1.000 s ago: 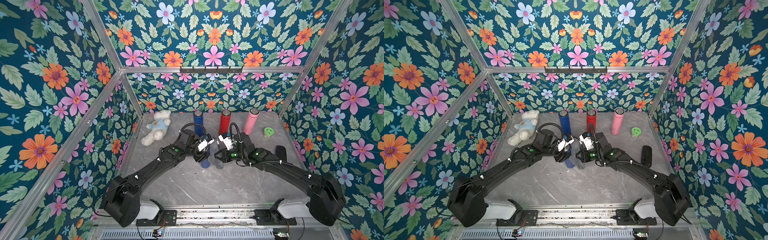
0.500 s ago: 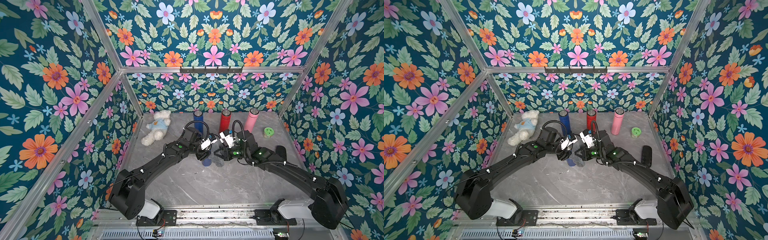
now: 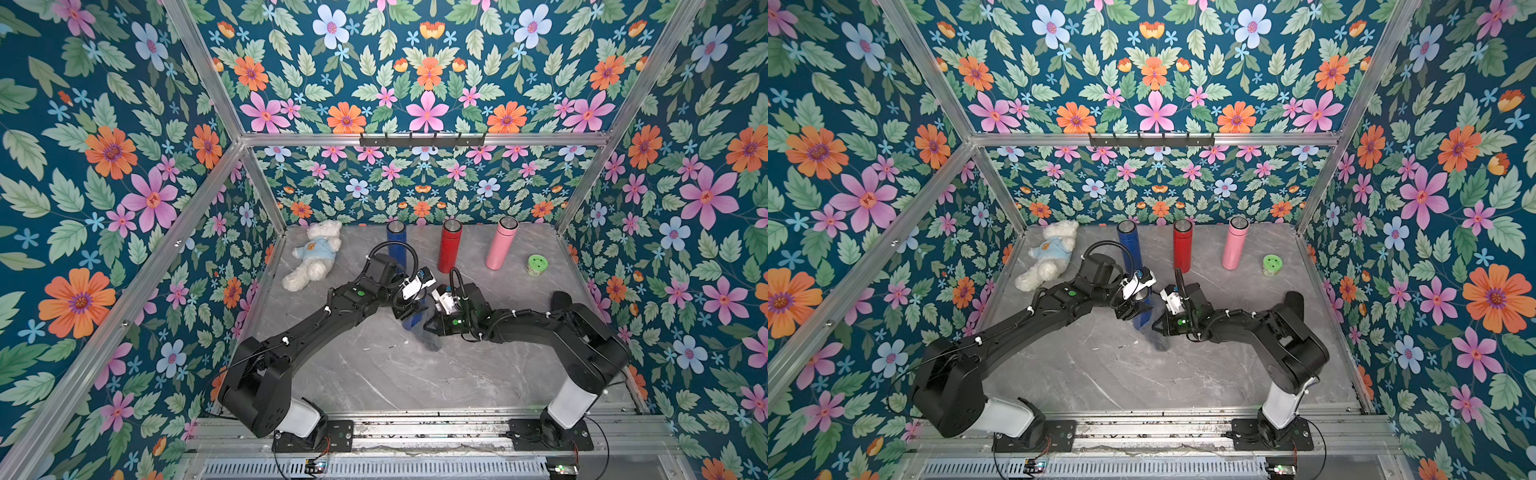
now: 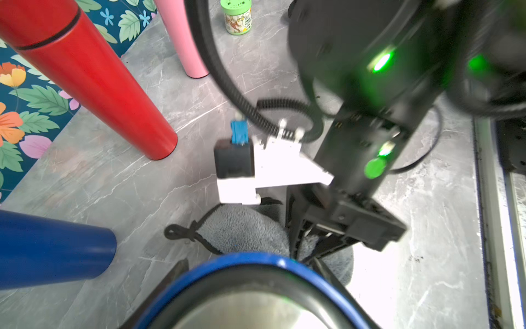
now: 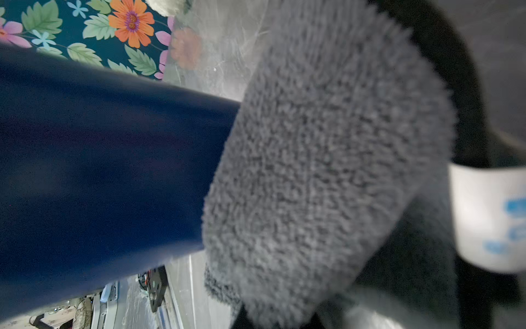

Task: Wipe the surface of the thermos
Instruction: Wipe the dirt from the surface of the thermos.

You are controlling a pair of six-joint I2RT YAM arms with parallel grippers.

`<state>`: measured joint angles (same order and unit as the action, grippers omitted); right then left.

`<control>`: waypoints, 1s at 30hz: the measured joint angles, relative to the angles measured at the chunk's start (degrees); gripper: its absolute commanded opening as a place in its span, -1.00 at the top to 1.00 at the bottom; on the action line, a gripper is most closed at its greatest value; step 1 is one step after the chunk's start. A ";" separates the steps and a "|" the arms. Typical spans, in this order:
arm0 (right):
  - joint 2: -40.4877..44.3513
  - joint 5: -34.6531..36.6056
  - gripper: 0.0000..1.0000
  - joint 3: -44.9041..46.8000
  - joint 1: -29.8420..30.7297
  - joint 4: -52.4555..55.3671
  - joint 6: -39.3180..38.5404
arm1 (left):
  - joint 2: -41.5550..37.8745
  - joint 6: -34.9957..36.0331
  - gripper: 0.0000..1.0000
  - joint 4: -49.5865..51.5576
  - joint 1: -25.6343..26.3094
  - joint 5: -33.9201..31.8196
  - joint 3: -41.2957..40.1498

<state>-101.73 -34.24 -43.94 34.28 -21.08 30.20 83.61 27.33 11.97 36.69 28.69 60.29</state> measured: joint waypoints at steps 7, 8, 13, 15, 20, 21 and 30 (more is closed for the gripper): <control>-2.21 -3.96 1.00 1.66 -2.32 -7.93 3.23 | -1.33 -0.33 1.00 0.17 -1.38 1.75 -1.25; -0.63 -4.24 1.00 1.92 -2.80 -7.78 3.69 | -1.33 -0.48 1.00 0.52 -1.53 2.47 -1.25; 9.53 -5.09 1.00 0.81 -3.76 -4.39 2.89 | -0.98 -1.33 1.00 1.07 -1.99 4.28 -1.11; 13.27 -5.84 1.00 -0.57 -3.85 -2.75 2.36 | -0.92 -1.49 1.00 1.05 -2.08 4.55 -1.11; 19.50 -6.99 1.00 -2.16 -3.91 1.86 2.16 | -0.87 -2.19 1.00 0.90 -2.14 6.29 -1.42; 20.28 -7.15 1.00 -2.16 -3.91 2.67 2.19 | -0.85 -2.45 1.00 0.70 -2.12 6.80 -1.53; 16.11 -7.26 1.00 1.95 -4.11 -3.52 2.60 | -1.07 -4.85 1.00 -2.58 -2.14 7.82 -3.06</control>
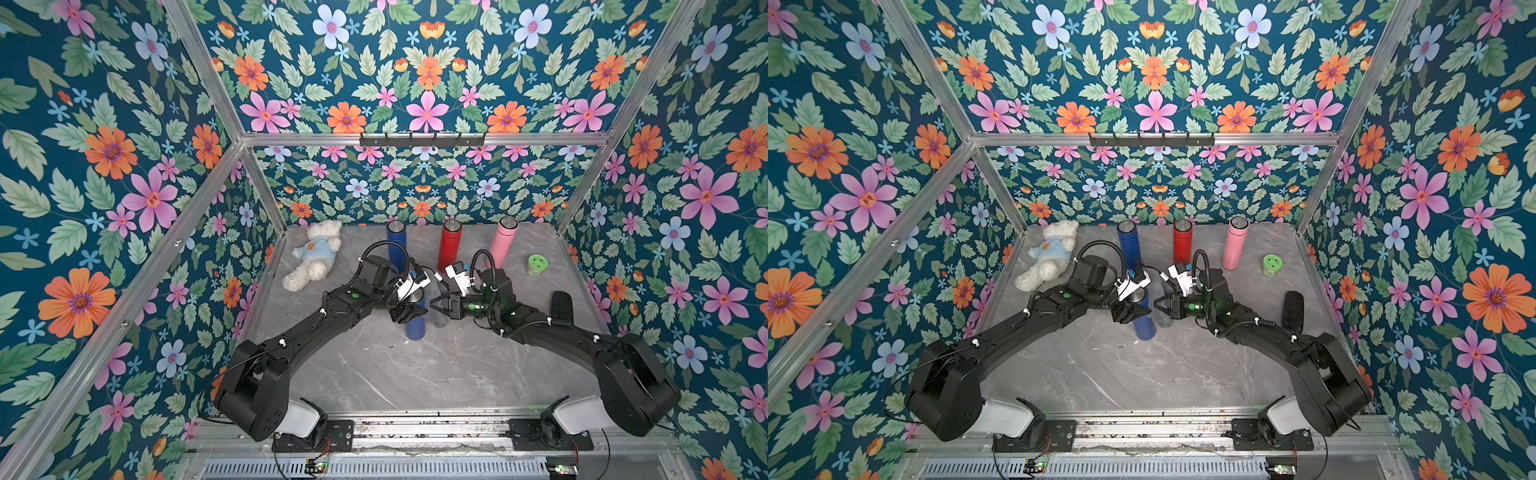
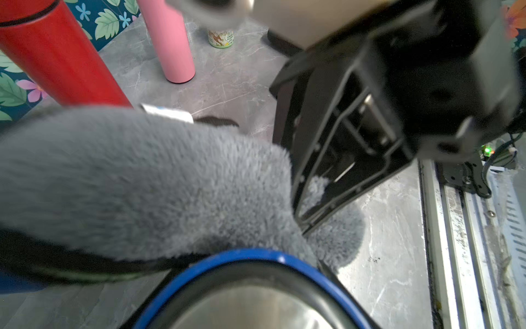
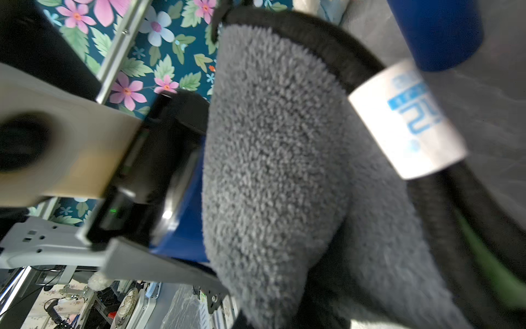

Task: Wipe the surface of the thermos
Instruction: Wipe the dirt from the surface of the thermos.

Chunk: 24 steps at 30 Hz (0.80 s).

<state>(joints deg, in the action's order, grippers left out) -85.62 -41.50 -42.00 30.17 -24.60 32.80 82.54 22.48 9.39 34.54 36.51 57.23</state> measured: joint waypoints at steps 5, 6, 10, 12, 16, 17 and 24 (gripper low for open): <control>-12.90 0.09 1.00 3.43 -0.04 -8.76 3.13 | -0.66 -0.07 1.00 -1.01 0.04 -1.44 -0.87; -15.54 -0.04 1.00 3.58 -0.04 -10.16 3.87 | -0.79 -0.11 1.00 -1.25 0.04 -1.62 -1.05; -21.73 -1.36 1.00 3.06 -0.04 -15.39 6.01 | -1.22 -0.44 1.00 -2.08 0.09 -2.73 -1.70; -21.59 -1.51 1.00 2.89 -0.07 -15.63 6.19 | -1.73 -0.94 1.00 -2.67 0.09 -3.32 -2.34; -14.73 -1.40 1.00 2.38 -0.02 -10.99 5.75 | -2.32 -1.90 1.00 -3.52 0.09 -4.15 -3.10; -11.80 -1.38 1.00 2.05 -0.02 -9.49 5.42 | -2.49 -2.84 1.00 -3.96 0.09 -4.72 -3.37; 1.49 0.85 1.00 -0.33 0.13 -1.62 2.71 | -3.93 -11.85 1.00 -10.78 1.60 -11.43 -6.69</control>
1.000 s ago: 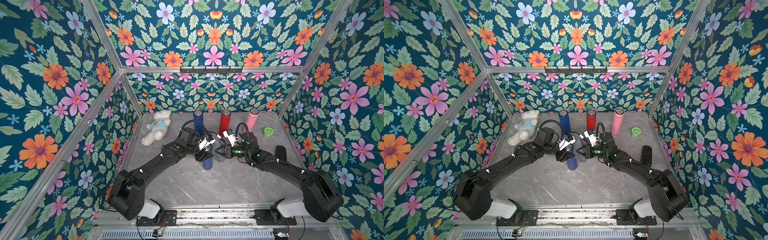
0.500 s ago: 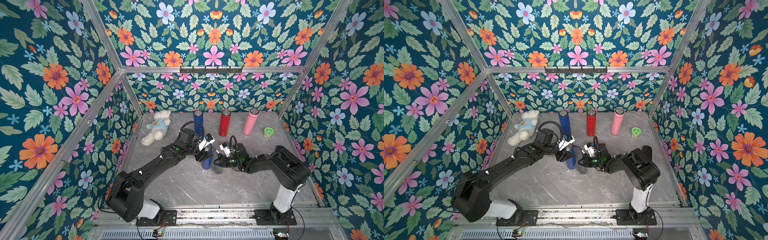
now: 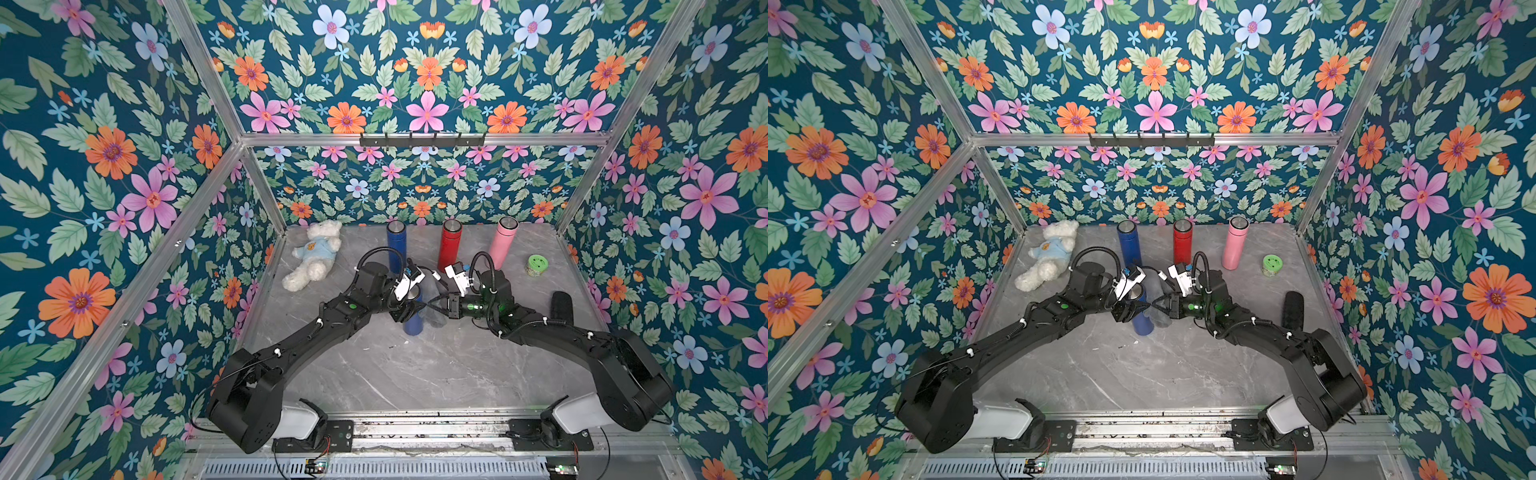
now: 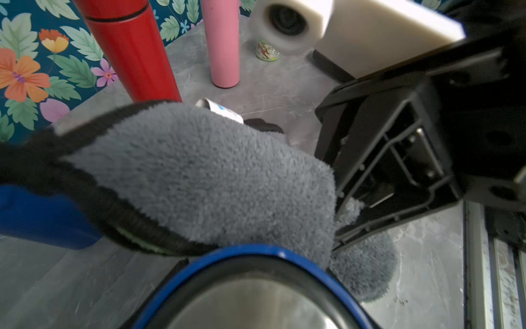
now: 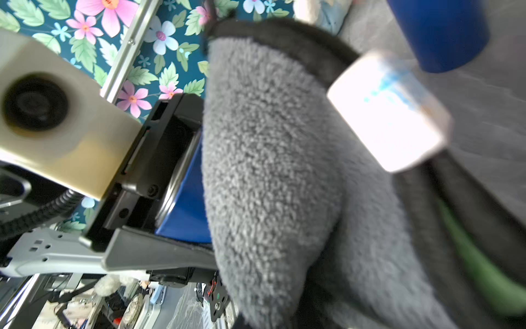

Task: Wipe the surface of the thermos
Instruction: Wipe the dirt from the surface of the thermos.

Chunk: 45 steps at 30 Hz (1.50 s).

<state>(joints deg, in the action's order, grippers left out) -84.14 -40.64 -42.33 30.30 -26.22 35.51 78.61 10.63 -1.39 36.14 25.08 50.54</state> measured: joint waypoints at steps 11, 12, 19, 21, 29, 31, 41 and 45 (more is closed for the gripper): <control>-17.77 1.38 1.00 3.69 0.85 -9.79 2.27 | 3.43 -16.70 1.00 -2.03 4.83 -19.91 3.17; -19.43 1.36 1.00 3.72 0.94 -10.93 2.95 | 3.98 -17.64 1.00 -2.08 5.18 -21.11 3.63; -16.20 1.60 1.00 3.74 0.98 -12.44 3.91 | 5.53 -22.91 1.00 -2.14 6.69 -27.80 5.05; -11.28 1.64 1.00 3.19 1.07 -11.04 3.69 | 5.97 -24.30 1.00 -1.44 6.82 -28.94 5.81; -4.68 2.25 1.00 0.46 1.84 -6.84 1.73 | 8.68 -28.02 1.00 3.32 7.30 -30.18 10.56; -6.67 1.97 1.00 0.50 1.88 -7.28 1.51 | 9.46 -28.63 1.00 4.61 7.30 -30.53 11.85; -18.93 2.91 1.00 4.11 1.88 -11.82 1.75 | 13.90 -28.48 1.00 10.43 7.32 -31.52 18.71; -12.87 4.96 1.00 6.60 2.14 -8.81 0.44 | 15.89 -28.28 1.00 14.03 7.02 -30.64 22.36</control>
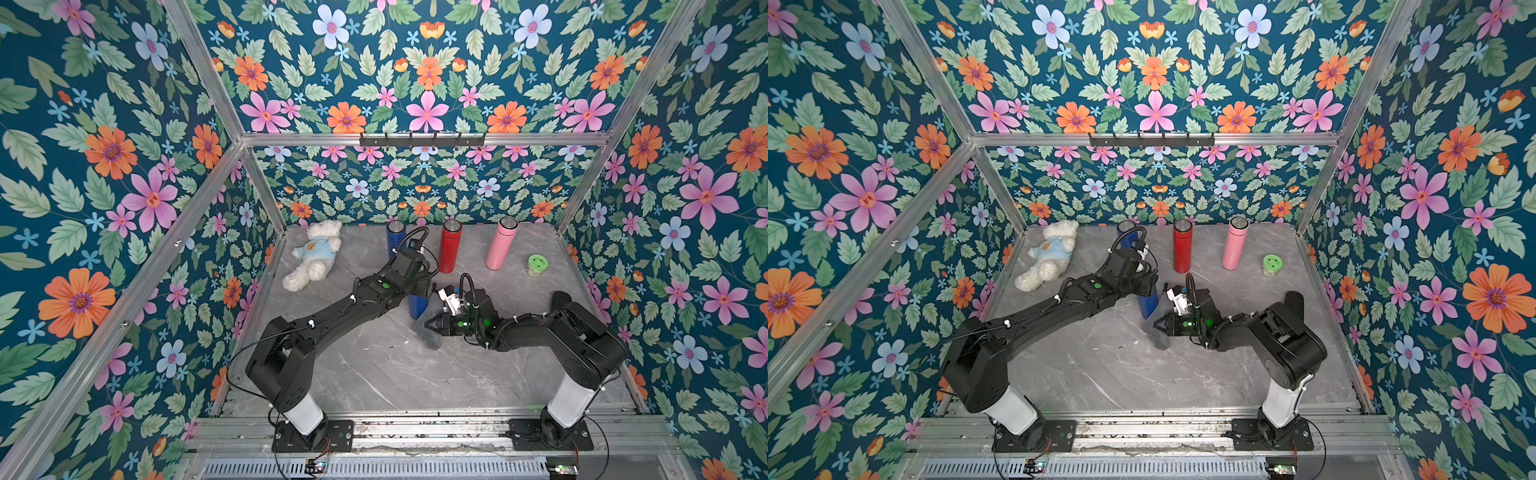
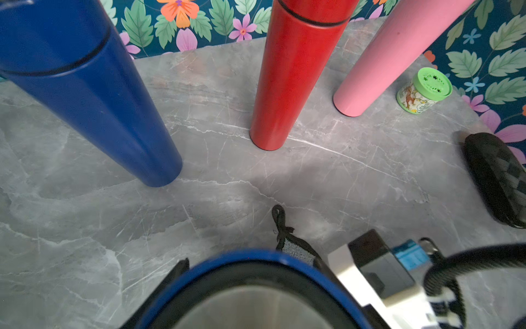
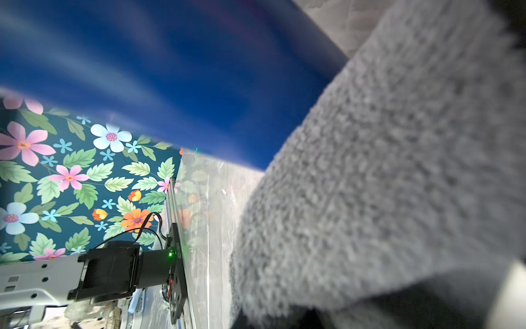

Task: Wipe the surface of the thermos
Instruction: Wipe the dirt from the surface of the thermos.

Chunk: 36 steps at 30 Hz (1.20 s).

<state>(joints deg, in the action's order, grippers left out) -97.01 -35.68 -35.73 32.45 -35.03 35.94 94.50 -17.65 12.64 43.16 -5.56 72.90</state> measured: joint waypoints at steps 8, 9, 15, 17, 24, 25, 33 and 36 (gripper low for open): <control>22.18 16.37 1.00 -2.78 8.81 24.96 -14.32 | 2.80 1.01 1.00 8.90 -2.40 2.99 7.82; 24.59 18.97 1.00 -3.21 10.08 28.52 -16.22 | 3.06 1.29 1.00 9.66 -2.78 3.39 8.72; 34.95 33.05 1.00 -4.79 17.38 44.09 -25.92 | 5.35 1.53 1.00 13.42 -5.22 7.87 13.27; 35.91 35.91 1.00 -5.60 19.69 47.32 -29.20 | 6.62 1.77 1.00 14.78 -5.62 8.72 14.95; 27.76 45.99 1.00 -11.32 29.64 52.54 -42.16 | 8.57 2.75 1.00 16.72 -5.53 11.78 16.61; 26.03 47.54 1.00 -12.31 30.14 52.61 -43.71 | 8.66 2.75 1.00 16.94 -5.49 11.87 16.59; 13.18 61.09 1.00 -20.65 31.06 46.69 -56.76 | 8.57 2.82 1.00 16.52 -4.90 12.22 15.39; 9.35 65.59 1.00 -23.12 30.21 43.34 -62.10 | 8.52 3.02 1.00 16.20 -4.55 11.85 15.10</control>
<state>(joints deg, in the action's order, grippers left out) -87.66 29.91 -58.85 62.65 8.32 -26.15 103.02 -14.63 28.84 38.61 6.28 88.01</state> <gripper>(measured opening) 0.110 0.668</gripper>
